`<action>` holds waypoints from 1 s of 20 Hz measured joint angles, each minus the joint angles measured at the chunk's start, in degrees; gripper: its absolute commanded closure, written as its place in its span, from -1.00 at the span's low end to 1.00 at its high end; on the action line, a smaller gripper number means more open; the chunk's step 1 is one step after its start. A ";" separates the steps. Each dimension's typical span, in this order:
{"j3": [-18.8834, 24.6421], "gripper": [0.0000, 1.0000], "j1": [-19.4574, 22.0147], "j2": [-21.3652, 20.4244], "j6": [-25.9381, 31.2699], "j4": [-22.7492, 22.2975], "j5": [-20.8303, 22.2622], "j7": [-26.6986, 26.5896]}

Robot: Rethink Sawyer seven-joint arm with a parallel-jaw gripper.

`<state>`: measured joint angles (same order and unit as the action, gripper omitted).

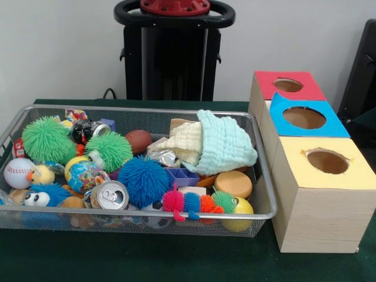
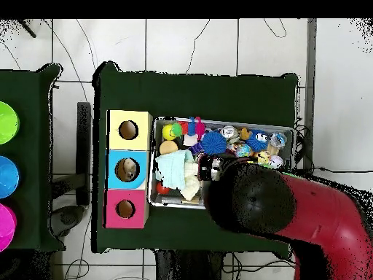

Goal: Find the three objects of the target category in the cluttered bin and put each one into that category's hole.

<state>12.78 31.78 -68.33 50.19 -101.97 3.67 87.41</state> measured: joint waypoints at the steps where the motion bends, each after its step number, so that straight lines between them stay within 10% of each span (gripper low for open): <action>1: -0.01 -1.00 1.68 1.23 -1.49 0.02 0.00 0.00; 20: 2.11 -1.00 14.10 18.68 -4.99 2.24 5.07 0.00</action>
<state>14.89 45.88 -49.65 45.20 -99.73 8.74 87.41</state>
